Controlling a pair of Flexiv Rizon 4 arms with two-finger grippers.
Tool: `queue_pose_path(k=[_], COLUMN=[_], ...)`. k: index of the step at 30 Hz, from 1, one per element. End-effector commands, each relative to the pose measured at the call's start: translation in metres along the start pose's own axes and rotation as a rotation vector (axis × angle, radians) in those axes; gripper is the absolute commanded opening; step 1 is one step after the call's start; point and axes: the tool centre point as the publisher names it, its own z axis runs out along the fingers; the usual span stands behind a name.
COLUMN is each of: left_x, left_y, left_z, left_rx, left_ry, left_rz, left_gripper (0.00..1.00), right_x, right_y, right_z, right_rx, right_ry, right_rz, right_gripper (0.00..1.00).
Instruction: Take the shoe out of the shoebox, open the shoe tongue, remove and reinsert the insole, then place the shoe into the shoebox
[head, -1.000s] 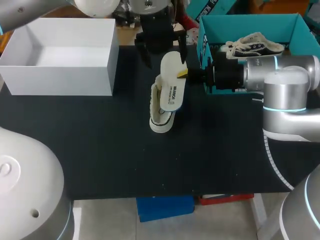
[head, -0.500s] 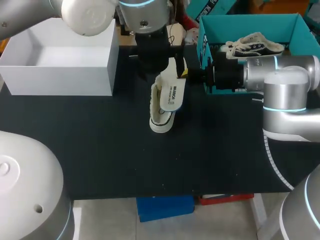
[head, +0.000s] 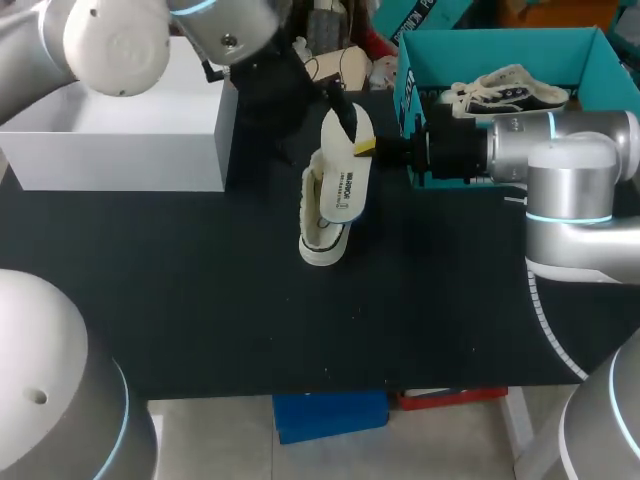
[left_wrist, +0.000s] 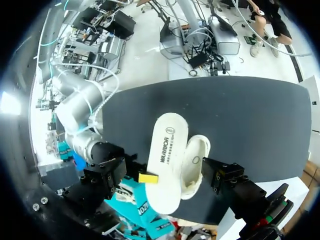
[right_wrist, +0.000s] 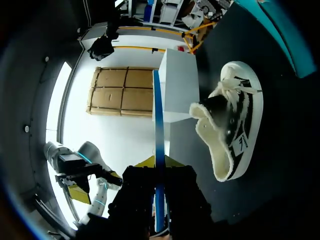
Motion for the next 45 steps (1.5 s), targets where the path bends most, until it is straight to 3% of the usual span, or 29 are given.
queue_pose_path(k=[1,4,20,22,27,29,32,35,45], left_x=[0.018,0.022,0.022,0.021,0.032,0.036,0.039,0.042,0.043], left_y=[0.004,0.006,0.006,0.005,0.009,0.012,0.015,0.019,0.021], left_z=[-0.003,-0.003,-0.003,0.0,0.0,-0.001,-0.004,-0.004,-0.002], left_rx=[0.298,0.414,0.414,0.371,0.061,-0.023,-0.018,-0.063,-0.065], left_ry=[-0.655,-0.773,-0.773,-0.828,-0.829,-0.826,-0.893,-0.886,-0.878], left_rz=[0.038,0.049,0.049,0.099,0.113,0.116,0.092,0.069,0.039], left_gripper=[1.0,1.0,1.0,1.0,1.0,1.0,1.0,1.0,1.0], right_x=[0.0,0.0,0.0,0.0,0.0,0.0,0.0,0.0,0.0], right_y=[-0.001,-0.001,-0.001,-0.001,-0.001,-0.001,-0.001,-0.001,-0.001], right_z=[0.001,0.001,0.001,0.001,0.001,0.001,0.001,0.001,0.001], right_rx=[-0.005,-0.005,-0.005,-0.005,-0.005,-0.005,-0.005,-0.005,-0.005], right_ry=[-0.001,-0.001,-0.001,-0.001,-0.001,-0.001,-0.001,-0.001,-0.001], right_rz=[0.0,0.0,0.0,0.0,0.0,0.0,0.0,0.0,0.0], right_gripper=[0.0,0.0,0.0,0.0,0.0,0.0,0.0,0.0,0.0])
